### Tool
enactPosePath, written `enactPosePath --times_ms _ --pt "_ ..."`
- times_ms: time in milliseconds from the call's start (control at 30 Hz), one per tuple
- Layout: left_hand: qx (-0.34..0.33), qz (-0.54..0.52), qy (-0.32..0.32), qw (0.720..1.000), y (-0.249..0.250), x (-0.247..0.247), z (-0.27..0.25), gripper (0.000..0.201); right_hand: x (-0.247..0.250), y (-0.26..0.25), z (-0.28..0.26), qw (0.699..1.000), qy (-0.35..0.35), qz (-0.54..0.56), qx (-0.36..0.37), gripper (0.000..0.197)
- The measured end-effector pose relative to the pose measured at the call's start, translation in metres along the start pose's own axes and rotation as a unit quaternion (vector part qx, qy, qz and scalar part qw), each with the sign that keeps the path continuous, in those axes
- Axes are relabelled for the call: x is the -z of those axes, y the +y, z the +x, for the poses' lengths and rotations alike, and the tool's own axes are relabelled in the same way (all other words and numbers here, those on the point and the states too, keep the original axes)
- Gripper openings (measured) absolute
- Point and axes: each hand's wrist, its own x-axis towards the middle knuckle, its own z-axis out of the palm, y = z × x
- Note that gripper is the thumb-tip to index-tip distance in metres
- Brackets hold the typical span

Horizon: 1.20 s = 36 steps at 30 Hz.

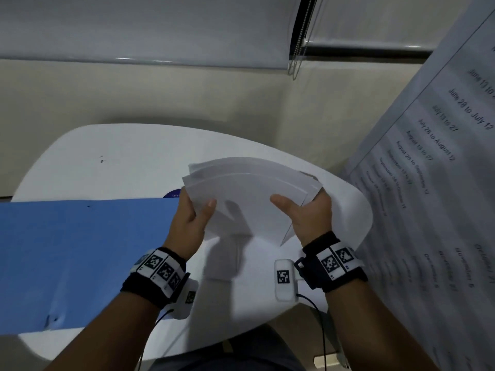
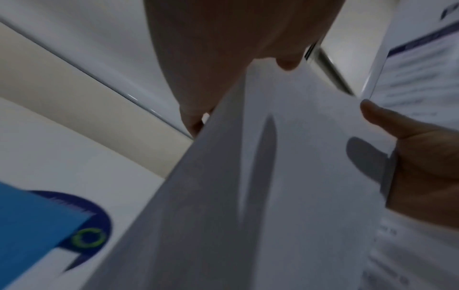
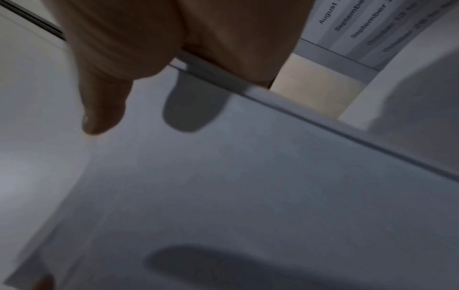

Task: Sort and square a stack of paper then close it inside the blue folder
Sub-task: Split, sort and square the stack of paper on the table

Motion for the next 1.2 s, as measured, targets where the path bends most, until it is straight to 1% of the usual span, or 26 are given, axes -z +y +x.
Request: enactPosePath --times_ms 67,100,133,167,200,267,333,367,433,467,600,700,767,800,867,933,1000,1033,1133,1200 --pt "-0.036 -0.049 0.036 0.997 0.017 -0.007 0.001 0.037 -0.003 -0.007 0.002 0.999 0.023 0.019 0.028 0.038" --pt "-0.054 -0.060 0.062 0.995 0.024 -0.010 0.003 0.041 -0.005 -0.010 0.003 0.998 0.038 0.024 0.036 0.033" --pt "-0.072 -0.062 0.087 0.992 0.031 -0.012 0.004 0.047 -0.005 -0.011 0.003 0.997 0.056 0.022 0.039 0.027" --pt "-0.088 -0.057 0.112 0.988 0.038 -0.014 0.004 0.049 -0.005 -0.012 0.002 0.997 0.069 0.019 0.042 0.024" --pt "-0.101 -0.049 0.134 0.985 0.043 -0.016 0.005 0.046 -0.006 -0.013 0.002 0.996 0.076 0.016 0.048 0.021" --pt "-0.110 -0.033 0.166 0.979 0.050 -0.020 0.007 0.039 -0.009 -0.016 0.001 0.994 0.084 0.015 0.062 0.015" --pt "-0.102 -0.030 0.193 0.975 0.056 -0.026 0.010 0.032 -0.011 -0.017 0.001 0.993 0.089 0.035 0.068 0.005" --pt "-0.096 -0.030 0.200 0.975 0.057 -0.028 0.011 0.026 -0.012 -0.017 0.001 0.992 0.094 0.041 0.067 0.003" --pt "-0.102 -0.020 0.204 0.973 0.054 -0.029 0.013 0.014 -0.012 -0.013 0.000 0.992 0.107 0.034 0.059 0.006" --pt "-0.110 -0.008 0.206 0.972 0.053 -0.028 0.013 0.013 -0.011 -0.010 0.000 0.992 0.109 0.031 0.055 0.007" --pt "-0.128 0.013 0.197 0.972 0.043 -0.022 0.014 0.021 -0.006 -0.003 -0.002 0.993 0.098 0.035 0.054 0.021" --pt "-0.125 0.024 0.150 0.980 0.036 -0.018 0.014 0.029 -0.003 -0.001 -0.002 0.997 0.058 0.018 0.054 0.026" --pt "-0.128 0.038 0.124 0.983 0.034 -0.018 0.015 0.031 -0.001 -0.001 0.000 0.997 0.052 -0.006 0.052 0.024" --pt "-0.127 0.047 0.122 0.983 0.034 -0.018 0.014 0.030 0.000 -0.001 0.002 0.997 0.056 -0.016 0.053 0.021" --pt "-0.118 0.044 0.138 0.982 0.035 -0.020 0.014 0.027 0.000 0.001 0.004 0.996 0.067 -0.022 0.061 0.016" --pt "-0.103 0.006 0.160 0.982 0.036 -0.021 0.015 0.024 -0.001 0.003 0.005 0.995 0.071 -0.017 0.064 0.020" --pt "-0.101 -0.010 0.171 0.980 0.037 -0.020 0.016 0.024 -0.002 0.004 0.005 0.995 0.072 -0.011 0.066 0.027" --pt "-0.101 -0.011 0.169 0.980 0.038 -0.020 0.017 0.025 -0.003 0.006 0.005 0.995 0.071 -0.006 0.064 0.029" --pt "-0.099 -0.018 0.157 0.982 0.038 -0.018 0.020 0.029 -0.004 0.006 0.003 0.995 0.075 0.022 0.054 0.023" --pt "-0.095 -0.029 0.152 0.983 0.037 -0.016 0.022 0.026 -0.004 0.004 0.003 0.995 0.080 0.035 0.046 0.022"
